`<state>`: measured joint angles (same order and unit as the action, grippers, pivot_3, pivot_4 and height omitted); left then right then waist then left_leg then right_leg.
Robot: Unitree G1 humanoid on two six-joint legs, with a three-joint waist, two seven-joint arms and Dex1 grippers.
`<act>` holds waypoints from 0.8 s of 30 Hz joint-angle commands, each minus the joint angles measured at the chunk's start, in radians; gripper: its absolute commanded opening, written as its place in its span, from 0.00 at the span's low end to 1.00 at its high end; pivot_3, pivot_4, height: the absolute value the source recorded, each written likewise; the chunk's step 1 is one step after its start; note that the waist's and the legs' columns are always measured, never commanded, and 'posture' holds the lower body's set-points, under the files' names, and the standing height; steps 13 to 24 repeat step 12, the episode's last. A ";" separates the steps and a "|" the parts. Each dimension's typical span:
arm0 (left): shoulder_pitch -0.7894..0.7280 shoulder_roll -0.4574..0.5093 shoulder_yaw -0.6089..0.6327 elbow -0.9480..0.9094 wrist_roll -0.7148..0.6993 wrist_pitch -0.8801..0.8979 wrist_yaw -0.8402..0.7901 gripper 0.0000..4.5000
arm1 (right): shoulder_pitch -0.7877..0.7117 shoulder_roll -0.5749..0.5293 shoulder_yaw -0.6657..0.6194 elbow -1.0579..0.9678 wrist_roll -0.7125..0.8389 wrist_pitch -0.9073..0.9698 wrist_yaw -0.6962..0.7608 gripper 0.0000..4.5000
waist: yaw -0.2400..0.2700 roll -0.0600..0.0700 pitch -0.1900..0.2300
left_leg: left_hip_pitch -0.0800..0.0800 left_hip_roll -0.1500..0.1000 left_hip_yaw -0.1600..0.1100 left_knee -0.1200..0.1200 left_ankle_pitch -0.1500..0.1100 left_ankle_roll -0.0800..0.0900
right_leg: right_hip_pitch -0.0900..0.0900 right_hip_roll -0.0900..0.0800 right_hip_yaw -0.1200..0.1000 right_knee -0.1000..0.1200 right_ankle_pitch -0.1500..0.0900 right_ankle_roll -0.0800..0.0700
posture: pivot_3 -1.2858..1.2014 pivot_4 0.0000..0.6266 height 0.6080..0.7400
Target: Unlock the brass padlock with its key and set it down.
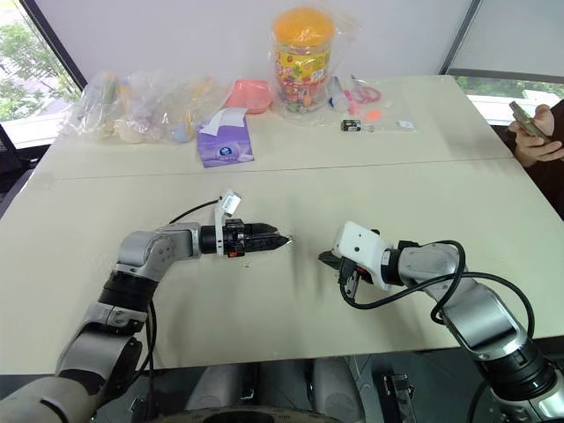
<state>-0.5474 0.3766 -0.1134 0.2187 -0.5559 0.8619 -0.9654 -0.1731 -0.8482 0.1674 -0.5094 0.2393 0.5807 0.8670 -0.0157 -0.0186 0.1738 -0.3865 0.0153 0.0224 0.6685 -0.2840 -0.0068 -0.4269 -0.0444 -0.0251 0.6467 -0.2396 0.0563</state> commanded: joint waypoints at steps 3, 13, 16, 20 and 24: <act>0.068 0.143 -0.035 -0.150 0.058 -0.094 -0.095 0.99 | -0.022 -0.039 -0.016 -0.018 -0.012 -0.040 0.044 0.00 | 0.005 0.000 0.000 | 0.000 0.000 0.000 -0.001 0.000 0.000 | -0.001 0.000 0.000 0.000 0.000 -0.001 | 0.52 0.24 0.98; 0.162 0.285 -0.032 -0.332 0.090 -0.215 -0.169 0.99 | -0.081 -0.056 -0.044 -0.015 0.005 -0.043 0.083 0.00 | 0.010 0.000 0.000 | -0.003 -0.001 0.000 -0.001 0.000 0.000 | -0.001 -0.003 0.001 -0.002 -0.002 -0.004 | 0.52 0.24 0.98; 0.162 0.285 -0.032 -0.332 0.090 -0.215 -0.169 0.99 | -0.081 -0.056 -0.044 -0.015 0.005 -0.043 0.083 0.00 | 0.010 0.000 0.000 | -0.003 -0.001 0.000 -0.001 0.000 0.000 | -0.001 -0.003 0.001 -0.002 -0.002 -0.004 | 0.52 0.24 0.98; 0.162 0.285 -0.032 -0.332 0.090 -0.215 -0.169 0.99 | -0.081 -0.056 -0.044 -0.015 0.005 -0.043 0.083 0.00 | 0.010 0.000 0.000 | -0.003 -0.001 0.000 -0.001 0.000 0.000 | -0.001 -0.003 0.001 -0.002 -0.002 -0.004 | 0.52 0.24 0.98; 0.162 0.285 -0.032 -0.332 0.090 -0.215 -0.169 0.99 | -0.081 -0.056 -0.044 -0.015 0.005 -0.043 0.083 0.00 | 0.010 0.000 0.000 | -0.003 -0.001 0.000 -0.001 0.000 0.000 | -0.001 -0.003 0.001 -0.002 -0.002 -0.004 | 0.52 0.24 0.98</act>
